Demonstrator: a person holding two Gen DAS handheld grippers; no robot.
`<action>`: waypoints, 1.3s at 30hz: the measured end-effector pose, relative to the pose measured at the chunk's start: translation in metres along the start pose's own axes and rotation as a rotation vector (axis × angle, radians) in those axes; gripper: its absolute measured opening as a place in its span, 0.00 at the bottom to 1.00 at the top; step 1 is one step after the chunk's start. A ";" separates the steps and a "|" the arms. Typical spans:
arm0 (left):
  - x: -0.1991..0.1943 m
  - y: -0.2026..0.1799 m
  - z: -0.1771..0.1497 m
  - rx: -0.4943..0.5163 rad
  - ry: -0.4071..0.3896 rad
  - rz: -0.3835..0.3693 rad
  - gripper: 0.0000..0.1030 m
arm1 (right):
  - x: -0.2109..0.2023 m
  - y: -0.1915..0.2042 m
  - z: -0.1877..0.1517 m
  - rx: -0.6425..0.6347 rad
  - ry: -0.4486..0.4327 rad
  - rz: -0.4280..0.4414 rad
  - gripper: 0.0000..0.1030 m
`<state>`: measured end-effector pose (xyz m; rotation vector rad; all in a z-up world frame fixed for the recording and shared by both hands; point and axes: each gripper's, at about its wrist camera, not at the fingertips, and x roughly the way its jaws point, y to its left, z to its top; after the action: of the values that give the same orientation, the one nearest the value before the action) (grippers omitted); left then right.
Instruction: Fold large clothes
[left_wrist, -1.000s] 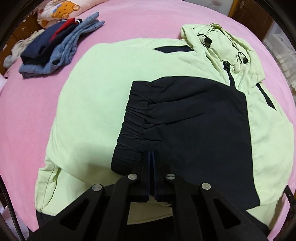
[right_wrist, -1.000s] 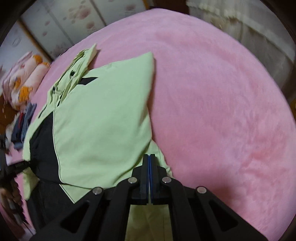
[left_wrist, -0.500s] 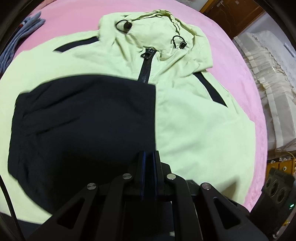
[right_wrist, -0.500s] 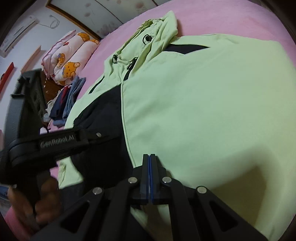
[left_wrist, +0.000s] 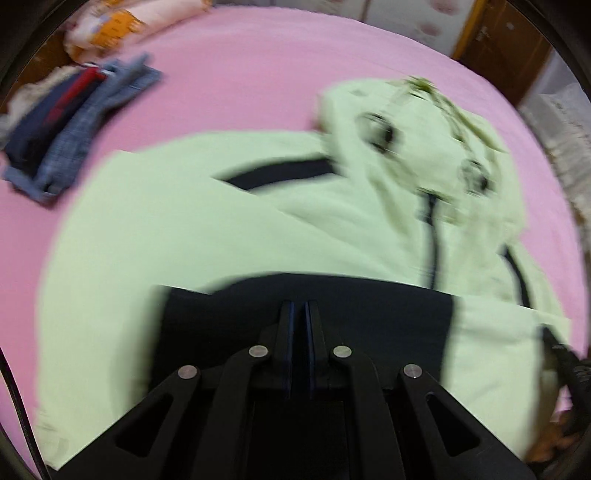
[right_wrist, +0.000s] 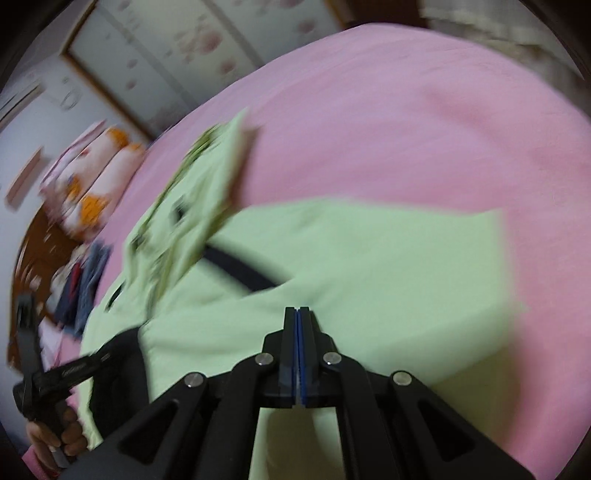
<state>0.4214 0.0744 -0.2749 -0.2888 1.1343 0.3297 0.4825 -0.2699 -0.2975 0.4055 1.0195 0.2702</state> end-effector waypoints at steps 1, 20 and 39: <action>-0.002 0.010 0.002 -0.016 -0.019 0.046 0.04 | -0.009 -0.015 0.005 0.025 -0.028 -0.044 0.00; -0.104 0.033 -0.058 -0.032 -0.120 -0.021 0.55 | -0.114 -0.019 -0.047 0.171 -0.093 -0.048 0.02; -0.172 0.116 -0.224 0.037 0.070 -0.112 0.70 | -0.199 0.071 -0.254 0.168 0.051 -0.103 0.29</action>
<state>0.1222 0.0745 -0.2125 -0.3319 1.1871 0.2012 0.1607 -0.2351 -0.2297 0.4984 1.1141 0.1026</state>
